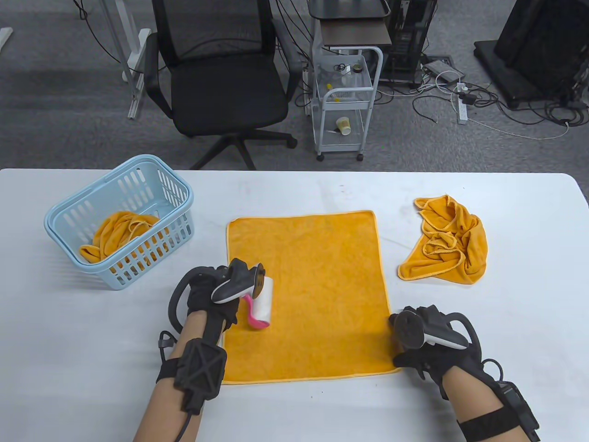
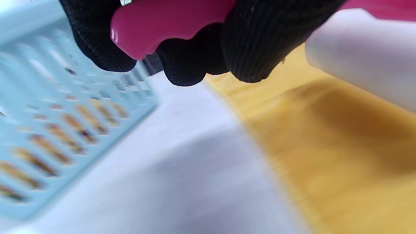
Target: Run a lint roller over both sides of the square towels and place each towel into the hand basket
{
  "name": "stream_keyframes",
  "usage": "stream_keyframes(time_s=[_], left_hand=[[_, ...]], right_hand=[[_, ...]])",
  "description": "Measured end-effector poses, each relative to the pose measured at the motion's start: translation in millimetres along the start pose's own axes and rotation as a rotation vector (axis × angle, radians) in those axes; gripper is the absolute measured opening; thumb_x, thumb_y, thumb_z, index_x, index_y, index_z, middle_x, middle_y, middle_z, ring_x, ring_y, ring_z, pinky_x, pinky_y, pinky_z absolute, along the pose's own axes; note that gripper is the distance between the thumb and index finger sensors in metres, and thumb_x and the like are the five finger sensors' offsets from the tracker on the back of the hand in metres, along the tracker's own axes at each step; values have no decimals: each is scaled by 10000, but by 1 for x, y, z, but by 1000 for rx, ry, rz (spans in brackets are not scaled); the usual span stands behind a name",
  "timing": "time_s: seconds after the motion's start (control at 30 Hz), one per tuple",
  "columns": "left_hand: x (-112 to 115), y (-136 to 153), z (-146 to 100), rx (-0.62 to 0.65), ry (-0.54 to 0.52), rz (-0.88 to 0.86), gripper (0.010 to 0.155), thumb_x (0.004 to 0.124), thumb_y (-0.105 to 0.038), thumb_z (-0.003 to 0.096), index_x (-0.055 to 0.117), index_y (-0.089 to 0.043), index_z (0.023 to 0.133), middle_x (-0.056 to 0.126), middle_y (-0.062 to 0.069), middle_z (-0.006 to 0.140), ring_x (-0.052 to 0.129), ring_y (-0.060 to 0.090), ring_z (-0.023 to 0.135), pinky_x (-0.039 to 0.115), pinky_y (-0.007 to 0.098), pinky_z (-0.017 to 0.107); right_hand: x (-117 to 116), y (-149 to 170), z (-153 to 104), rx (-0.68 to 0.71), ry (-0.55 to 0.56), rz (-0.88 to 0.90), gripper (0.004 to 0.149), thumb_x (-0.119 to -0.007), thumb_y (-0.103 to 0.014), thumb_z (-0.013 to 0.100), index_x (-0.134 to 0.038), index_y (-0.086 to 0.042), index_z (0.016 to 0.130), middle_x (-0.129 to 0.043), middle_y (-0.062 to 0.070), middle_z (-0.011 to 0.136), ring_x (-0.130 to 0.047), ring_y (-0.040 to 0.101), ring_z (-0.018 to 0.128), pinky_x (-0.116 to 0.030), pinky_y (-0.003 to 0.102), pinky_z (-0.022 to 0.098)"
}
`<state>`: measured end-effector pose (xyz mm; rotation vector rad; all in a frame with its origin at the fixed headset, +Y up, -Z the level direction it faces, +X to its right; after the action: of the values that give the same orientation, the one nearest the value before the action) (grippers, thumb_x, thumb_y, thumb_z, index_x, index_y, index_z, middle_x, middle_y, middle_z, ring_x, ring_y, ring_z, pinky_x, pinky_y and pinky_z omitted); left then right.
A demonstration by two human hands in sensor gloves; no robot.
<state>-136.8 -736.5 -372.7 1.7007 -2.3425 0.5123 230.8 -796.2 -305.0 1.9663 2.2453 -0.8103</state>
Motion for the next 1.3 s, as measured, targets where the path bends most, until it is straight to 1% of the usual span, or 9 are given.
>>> stream_keyframes(time_s=[0.17, 0.33, 0.47, 0.67, 0.83, 0.93, 1.07, 1.17, 1.3], left_hand=[[-14, -55, 27, 163, -45, -178, 535, 819, -373, 518, 514, -440, 952, 736, -60, 980, 893, 238, 822, 819, 579, 631], [-6, -78, 49, 181, -44, -142, 570, 814, -397, 509, 498, -384, 982, 748, -61, 967, 909, 233, 806, 832, 542, 624], [-2, -55, 51, 85, -52, 4, 490, 813, -353, 518, 565, -403, 938, 776, -59, 950, 916, 254, 795, 800, 568, 643], [-2, 12, 39, -179, -33, 338, 432, 824, -301, 520, 635, -428, 887, 780, -57, 976, 913, 267, 844, 757, 616, 676], [-5, 33, 33, -210, -32, 326, 450, 824, -314, 516, 625, -436, 900, 756, -61, 986, 885, 263, 858, 735, 627, 683], [-11, 14, 27, -78, -63, 111, 503, 826, -344, 513, 568, -420, 938, 760, -70, 958, 894, 241, 820, 764, 597, 665], [-15, -51, 26, 162, -61, -152, 567, 824, -378, 508, 505, -393, 977, 743, -65, 960, 897, 224, 807, 791, 563, 653], [-13, -89, 25, 255, -61, -162, 577, 810, -398, 508, 484, -383, 985, 733, -74, 964, 900, 215, 805, 803, 545, 650], [-5, -96, 24, 206, -72, -24, 526, 803, -377, 513, 535, -381, 966, 744, -55, 961, 894, 241, 805, 775, 561, 661]], right_hand=[[0, 0, 0, 2, 0, 8, 924, -895, -588, 425, -474, -187, 1143, -467, 220, 1157, -498, 526, 1039, -521, 727, 668], [0, 0, 0, 4, 0, 15, 925, -896, -586, 425, -474, -184, 1143, -465, 219, 1157, -496, 529, 1038, -520, 728, 668], [-1, 1, 0, 5, -1, 16, 925, -897, -586, 426, -473, -185, 1144, -464, 222, 1157, -496, 529, 1038, -520, 728, 668], [-1, 1, 0, 6, -2, 21, 925, -898, -584, 426, -475, -183, 1144, -462, 225, 1157, -496, 530, 1038, -520, 729, 668], [-1, 1, 0, 6, -1, 22, 924, -898, -584, 426, -474, -184, 1143, -461, 223, 1157, -498, 530, 1037, -520, 728, 668], [-1, 1, 0, 5, -1, 22, 923, -896, -584, 427, -473, -183, 1143, -460, 223, 1156, -499, 531, 1036, -522, 726, 668], [-1, 1, 1, 6, -1, 25, 923, -896, -583, 427, -472, -182, 1143, -460, 222, 1156, -498, 529, 1037, -522, 726, 668], [-1, 1, 0, 5, -2, 24, 924, -896, -584, 426, -472, -184, 1143, -458, 223, 1156, -499, 531, 1035, -522, 727, 667], [-1, 2, 0, 4, -1, 23, 923, -895, -584, 427, -472, -184, 1143, -459, 221, 1156, -499, 529, 1037, -523, 727, 667]])
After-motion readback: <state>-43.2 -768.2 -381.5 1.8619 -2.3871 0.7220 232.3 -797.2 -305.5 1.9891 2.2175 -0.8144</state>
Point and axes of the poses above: the tracker on the back of each hand, its own y axis roughly to the little-finger side, its own z axis roughly from the wrist to the fingertips, x = y × z, the point moved 3 cm from there along z, roughly from the wrist to the fingertips
